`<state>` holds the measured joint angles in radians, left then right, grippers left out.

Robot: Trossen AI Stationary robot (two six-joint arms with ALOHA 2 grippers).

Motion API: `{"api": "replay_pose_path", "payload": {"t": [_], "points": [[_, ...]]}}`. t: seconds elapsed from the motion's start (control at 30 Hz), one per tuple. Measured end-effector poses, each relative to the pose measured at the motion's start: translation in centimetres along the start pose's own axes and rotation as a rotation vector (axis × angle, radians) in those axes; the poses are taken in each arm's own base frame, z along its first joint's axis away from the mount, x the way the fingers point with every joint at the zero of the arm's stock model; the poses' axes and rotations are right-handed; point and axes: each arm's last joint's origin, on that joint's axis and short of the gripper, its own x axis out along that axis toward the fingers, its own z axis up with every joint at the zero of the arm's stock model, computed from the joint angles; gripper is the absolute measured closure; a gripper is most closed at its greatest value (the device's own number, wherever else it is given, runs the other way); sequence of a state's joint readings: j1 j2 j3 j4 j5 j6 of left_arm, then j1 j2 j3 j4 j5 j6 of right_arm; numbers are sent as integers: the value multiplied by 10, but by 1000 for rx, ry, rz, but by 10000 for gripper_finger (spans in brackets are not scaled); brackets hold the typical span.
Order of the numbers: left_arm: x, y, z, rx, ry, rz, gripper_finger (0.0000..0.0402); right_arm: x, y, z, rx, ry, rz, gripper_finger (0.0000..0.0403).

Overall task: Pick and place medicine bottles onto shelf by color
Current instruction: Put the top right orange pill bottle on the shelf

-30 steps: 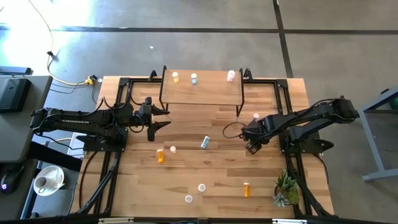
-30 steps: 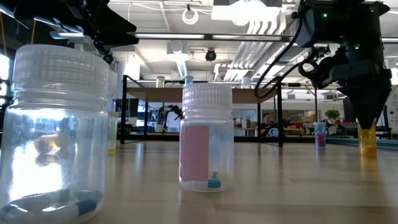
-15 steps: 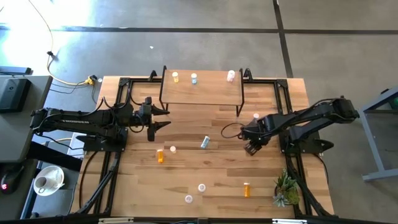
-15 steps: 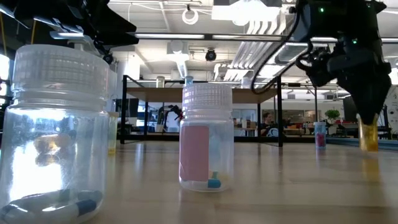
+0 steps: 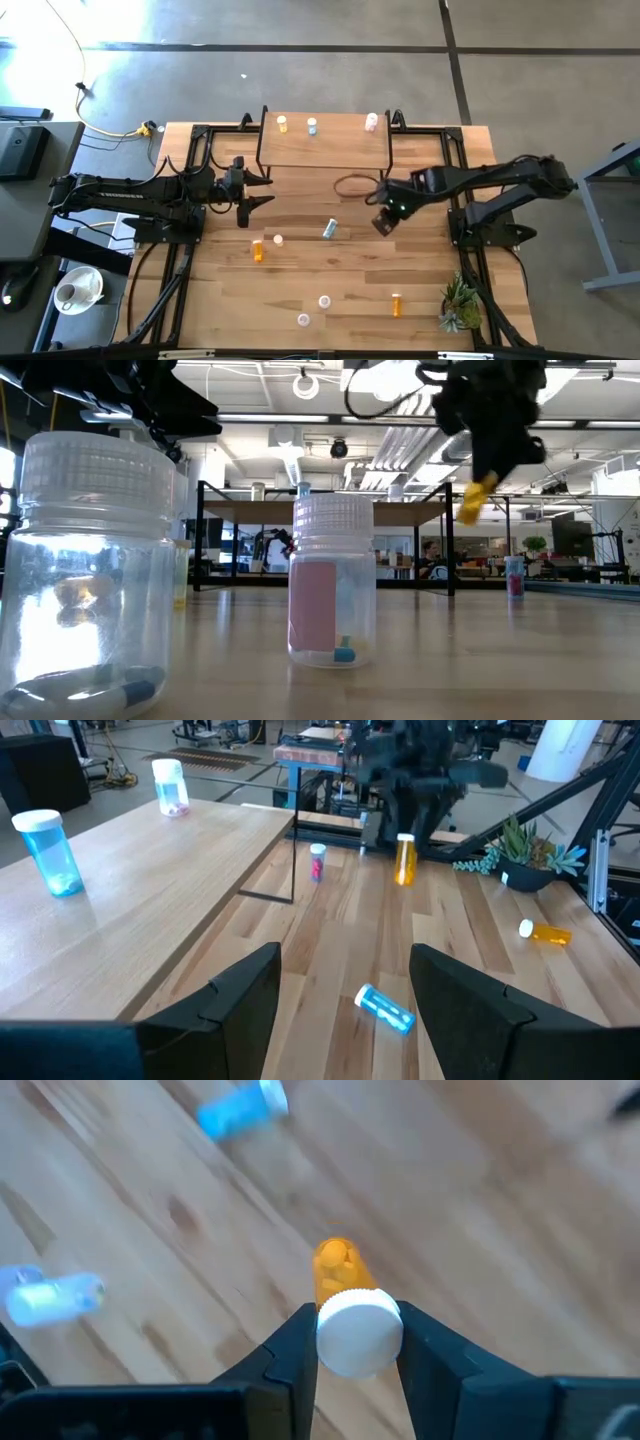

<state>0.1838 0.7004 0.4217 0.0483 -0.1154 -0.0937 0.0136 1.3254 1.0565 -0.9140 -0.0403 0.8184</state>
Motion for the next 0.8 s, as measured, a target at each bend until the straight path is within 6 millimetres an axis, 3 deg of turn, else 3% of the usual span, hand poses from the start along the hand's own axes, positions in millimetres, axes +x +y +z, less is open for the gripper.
{"api": "replay_pose_path", "payload": {"t": [0.33,0.6,0.8], "points": [[0,0,-1,34,11,2,190,-24,14,80,-187,-70,-42,304],[0,0,-4,40,37,5,190,-49,2,147,-258,-69,-117,304],[0,0,-4,41,37,7,190,-61,-13,186,-296,-72,-202,304]]}}
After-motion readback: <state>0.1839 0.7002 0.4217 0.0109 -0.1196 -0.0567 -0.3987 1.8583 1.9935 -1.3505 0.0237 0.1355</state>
